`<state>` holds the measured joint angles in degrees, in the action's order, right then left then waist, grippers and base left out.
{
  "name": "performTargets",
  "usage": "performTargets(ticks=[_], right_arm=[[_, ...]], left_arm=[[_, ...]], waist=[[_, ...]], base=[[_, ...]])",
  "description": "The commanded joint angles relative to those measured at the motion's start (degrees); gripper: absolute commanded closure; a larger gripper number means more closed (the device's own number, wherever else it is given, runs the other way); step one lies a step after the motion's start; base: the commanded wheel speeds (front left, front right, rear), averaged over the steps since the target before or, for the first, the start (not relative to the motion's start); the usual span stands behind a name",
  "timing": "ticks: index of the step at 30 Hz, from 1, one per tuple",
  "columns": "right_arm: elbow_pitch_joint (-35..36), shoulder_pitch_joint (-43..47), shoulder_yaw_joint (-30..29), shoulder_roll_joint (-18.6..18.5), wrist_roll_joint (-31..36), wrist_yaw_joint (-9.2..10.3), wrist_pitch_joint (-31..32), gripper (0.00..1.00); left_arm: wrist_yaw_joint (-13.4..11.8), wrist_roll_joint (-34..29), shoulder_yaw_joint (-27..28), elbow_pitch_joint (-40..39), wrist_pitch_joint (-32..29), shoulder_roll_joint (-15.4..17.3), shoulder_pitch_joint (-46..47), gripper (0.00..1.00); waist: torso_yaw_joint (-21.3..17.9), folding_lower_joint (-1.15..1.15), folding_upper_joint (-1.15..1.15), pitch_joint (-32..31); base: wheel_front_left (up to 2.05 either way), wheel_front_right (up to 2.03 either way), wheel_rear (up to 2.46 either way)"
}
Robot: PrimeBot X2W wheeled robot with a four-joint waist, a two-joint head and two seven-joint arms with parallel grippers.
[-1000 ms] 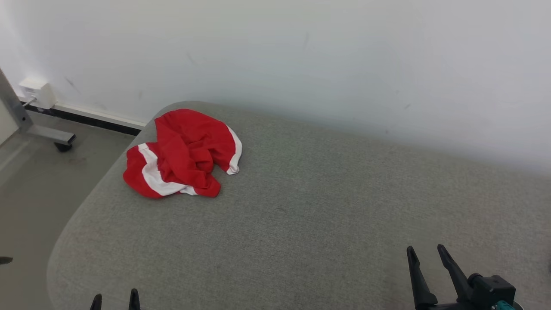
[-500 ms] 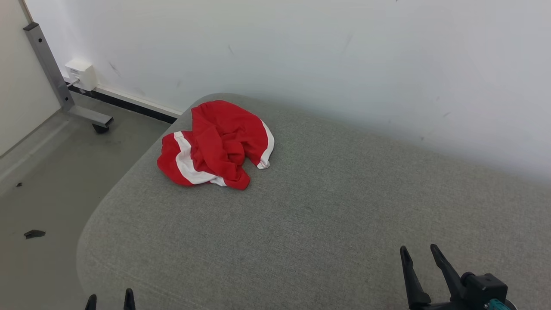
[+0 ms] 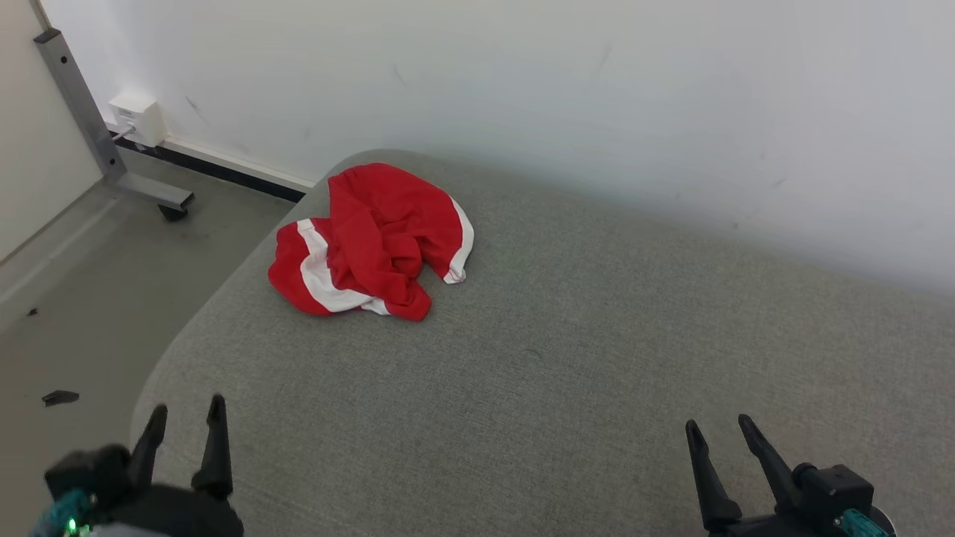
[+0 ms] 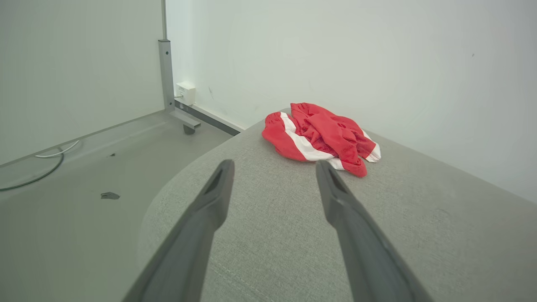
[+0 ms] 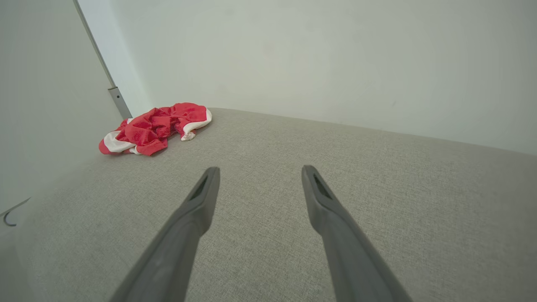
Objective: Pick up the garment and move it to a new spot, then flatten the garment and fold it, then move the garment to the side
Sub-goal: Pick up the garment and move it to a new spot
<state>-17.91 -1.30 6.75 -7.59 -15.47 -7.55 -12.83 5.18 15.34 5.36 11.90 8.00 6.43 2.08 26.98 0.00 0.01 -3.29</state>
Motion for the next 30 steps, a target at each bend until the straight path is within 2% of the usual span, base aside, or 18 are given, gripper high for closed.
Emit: performTargets(ticks=[1,7,11,13,14,19,27,30], right_arm=[[1.1,-1.6,0.8,-0.7,0.4,0.15,0.7,0.00],[4.5,-6.3,4.5,-2.8,0.8,0.15,3.2,0.00],[6.9,-10.0,7.2,-4.3,0.5,0.15,4.5,0.00],[8.2,-12.0,8.6,-4.8,0.4,0.15,5.0,0.00],[8.2,-12.0,8.6,-4.8,0.4,0.15,5.0,0.00],[11.4,-16.0,10.4,-5.3,0.6,0.15,5.7,0.00],[14.3,-19.8,10.7,-5.3,1.2,0.15,5.3,0.00],[14.6,-20.1,10.1,-4.7,1.5,0.15,4.7,0.00]], left_arm=[[0.3,1.7,0.4,3.4,-2.5,1.0,6.5,0.00],[-0.5,9.3,3.5,15.3,-13.0,1.5,24.3,0.00],[-1.5,17.3,7.8,21.0,-21.3,1.0,34.1,0.00],[-2.6,20.5,9.7,23.1,-26.4,2.2,37.7,0.00],[-2.6,20.5,9.7,23.1,-26.4,2.2,37.7,0.00],[-4.5,22.2,10.6,23.2,-34.2,7.0,43.5,0.00],[-10.1,25.3,14.0,19.6,-43.6,11.1,46.3,0.00],[-12.5,25.9,15.0,17.8,-45.7,11.1,44.7,0.00]], waist=[[-2.2,0.00,-0.01,3.2],[-7.9,0.00,-0.01,10.9],[-12.2,0.00,-0.01,16.3],[-14.7,0.00,-0.01,19.2],[-14.7,0.00,-0.01,19.2],[-19.6,0.00,-0.01,26.0],[-24.4,0.00,-0.01,34.0],[-25.1,0.00,-0.01,35.2]], base=[[0.00,0.00,0.00],[0.00,0.00,0.00],[0.00,0.00,0.00],[0.00,0.00,0.00],[0.00,0.00,0.00],[0.00,0.00,0.00],[0.00,0.00,0.00],[0.00,0.00,0.00]])
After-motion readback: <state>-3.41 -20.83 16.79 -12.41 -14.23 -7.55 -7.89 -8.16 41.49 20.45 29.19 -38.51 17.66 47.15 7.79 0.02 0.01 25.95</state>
